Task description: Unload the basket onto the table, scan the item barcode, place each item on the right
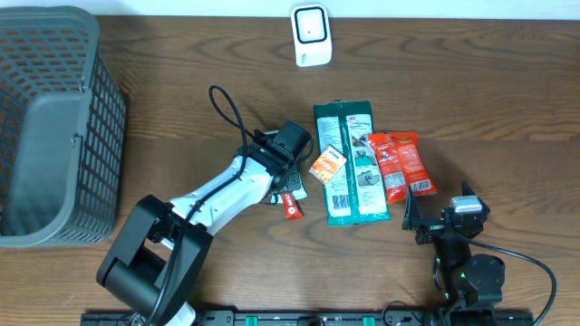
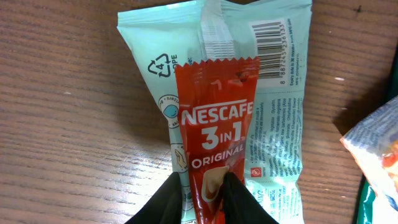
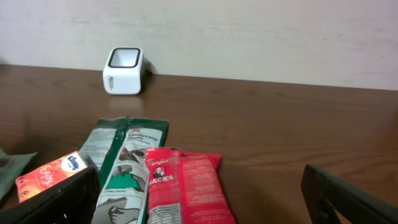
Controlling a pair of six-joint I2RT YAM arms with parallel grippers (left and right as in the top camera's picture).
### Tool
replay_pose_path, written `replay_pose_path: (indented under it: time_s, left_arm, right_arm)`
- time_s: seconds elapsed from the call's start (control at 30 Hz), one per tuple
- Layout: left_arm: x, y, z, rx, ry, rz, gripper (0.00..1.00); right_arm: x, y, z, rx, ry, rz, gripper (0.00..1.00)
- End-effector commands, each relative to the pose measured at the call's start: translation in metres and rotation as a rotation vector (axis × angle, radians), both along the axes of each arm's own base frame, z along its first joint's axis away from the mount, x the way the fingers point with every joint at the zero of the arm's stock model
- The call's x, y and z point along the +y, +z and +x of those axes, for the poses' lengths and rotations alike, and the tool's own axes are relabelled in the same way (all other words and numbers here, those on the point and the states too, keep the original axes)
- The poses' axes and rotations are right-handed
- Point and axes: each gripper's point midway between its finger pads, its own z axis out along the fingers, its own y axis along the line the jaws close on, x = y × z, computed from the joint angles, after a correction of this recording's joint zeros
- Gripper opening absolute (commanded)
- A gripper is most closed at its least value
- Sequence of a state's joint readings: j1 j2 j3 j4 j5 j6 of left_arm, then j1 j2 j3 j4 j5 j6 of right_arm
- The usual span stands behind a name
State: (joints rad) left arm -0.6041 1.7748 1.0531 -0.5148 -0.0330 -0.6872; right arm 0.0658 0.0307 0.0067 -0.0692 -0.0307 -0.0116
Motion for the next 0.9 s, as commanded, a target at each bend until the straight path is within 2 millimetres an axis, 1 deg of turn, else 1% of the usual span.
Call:
replay_pose_path:
  time_s: [0.0,0.2,0.23,0.33,0.4,0.53,0.67,0.7,0.77,0.8,0.87]
  left_arm:
    - [0.007,0.0,-0.003,-0.007,-0.018,0.022,0.23]
    - [0.011,0.0,-0.004,-0.008,-0.045,0.051,0.24]
    - [0.013,0.0,-0.004,-0.007,-0.051,0.062,0.26]
    - [0.024,-0.001,-0.005,-0.011,-0.039,0.12,0.27]
    - [0.025,-0.001,-0.007,-0.002,-0.04,0.125,0.3]
    - [0.026,0.0,-0.007,-0.001,-0.041,0.125,0.3]
    - [0.025,0.0,-0.007,-0.001,-0.04,0.124,0.24]
    - [0.025,0.0,-0.008,0.0,-0.041,0.124,0.21]
    - [0.024,-0.001,-0.008,0.004,-0.042,0.117,0.19]
    - [0.023,-0.001,-0.009,0.006,-0.043,0.113,0.15]
    - [0.022,0.0,-0.009,0.006,-0.044,0.107,0.14]
  right_arm:
    - [-0.001,0.0,0.0,-0.001,-0.001,-0.011,0.99]
    - [-0.001,0.0,0.0,-0.001,-0.001,-0.011,0.99]
    - [-0.001,0.0,0.0,-0.001,-0.001,-0.011,0.99]
    - [-0.001,0.0,0.0,-0.001,-0.001,-0.011,0.99]
    - [-0.001,0.0,0.0,-0.001,-0.001,-0.011,0.99]
    - [-0.001,0.0,0.0,-0.001,-0.001,-0.011,0.99]
    - [-0.001,0.0,0.0,-0.001,-0.001,-0.011,0.99]
    - [-0.001,0.0,0.0,-0.001,-0.001,-0.011,0.99]
    - [-0.001,0.0,0.0,-0.001,-0.001,-0.011,0.99]
    - [-0.001,0.0,0.0,-0.001,-0.001,-0.011,0.99]
    - [-0.001,0.0,0.0,-0.001,-0.001,-0.011,0.99]
